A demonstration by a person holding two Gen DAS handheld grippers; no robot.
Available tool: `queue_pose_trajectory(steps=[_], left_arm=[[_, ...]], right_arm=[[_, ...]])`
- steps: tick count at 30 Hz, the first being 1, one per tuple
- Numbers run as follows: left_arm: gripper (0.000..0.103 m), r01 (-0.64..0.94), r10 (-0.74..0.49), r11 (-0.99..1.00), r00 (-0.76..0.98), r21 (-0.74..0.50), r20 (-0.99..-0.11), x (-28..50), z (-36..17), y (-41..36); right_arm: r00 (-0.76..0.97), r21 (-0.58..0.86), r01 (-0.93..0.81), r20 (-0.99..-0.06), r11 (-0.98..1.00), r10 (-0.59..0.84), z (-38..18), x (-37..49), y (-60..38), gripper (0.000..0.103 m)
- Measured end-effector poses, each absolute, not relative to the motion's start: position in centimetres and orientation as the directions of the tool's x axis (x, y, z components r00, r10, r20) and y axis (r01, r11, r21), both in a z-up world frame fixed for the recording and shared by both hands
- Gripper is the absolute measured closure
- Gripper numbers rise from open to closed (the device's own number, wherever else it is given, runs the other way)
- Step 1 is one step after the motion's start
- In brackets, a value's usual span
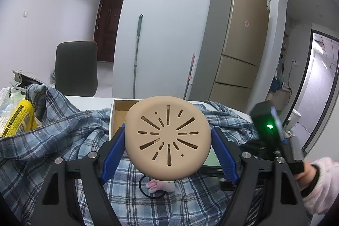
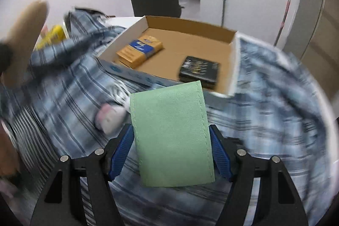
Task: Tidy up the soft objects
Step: 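Grasp the green card with the right tool while the left tool holds the sponge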
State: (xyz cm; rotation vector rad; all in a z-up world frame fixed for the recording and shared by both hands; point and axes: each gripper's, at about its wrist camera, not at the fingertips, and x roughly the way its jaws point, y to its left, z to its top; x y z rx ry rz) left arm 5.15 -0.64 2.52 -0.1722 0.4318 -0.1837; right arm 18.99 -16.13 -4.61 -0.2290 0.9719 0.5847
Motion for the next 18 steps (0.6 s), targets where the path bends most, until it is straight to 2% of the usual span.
queue_pose_trajectory(steps=[3,5,6,10,14,18], left_arm=[[0.022,0.125,-0.203,0.969,0.893,-0.211,-0.402,5.3,2.5,-0.4],[0.022,0.119,-0.201,0.968,0.892,-0.219,-0.405,5.4,2.6,0.0],[0.022,0.116,-0.200,0.968,0.892,-0.222,-0.406,5.4,2.6,0.1],[0.022,0.105,-0.194,0.967,0.894,-0.231,-0.403,5.5,2.8,0.7],[0.022,0.097,-0.188,0.967,0.896,-0.235,-0.403,5.5,2.8,1.0],[0.022,0.099,-0.186,0.968,0.898,-0.228,-0.399,5.4,2.9,0.9]], right_arm=[[0.362,0.184,-0.521,-0.836,0.833,0.411,-6.0,20.5,-15.1,0.033],[0.343,0.205,-0.510,-0.842,0.835,0.416,-6.7,21.0,-14.3,0.032],[0.359,0.184,-0.510,-0.842,0.840,0.403,-6.7,20.6,-14.0,0.031],[0.461,0.029,-0.528,-0.829,0.849,0.315,-6.5,19.1,-12.9,0.012],[0.532,-0.082,-0.534,-0.806,0.842,0.258,-5.9,17.9,-12.4,0.011],[0.526,-0.064,-0.519,-0.811,0.852,0.259,-5.7,17.5,-12.9,0.011]])
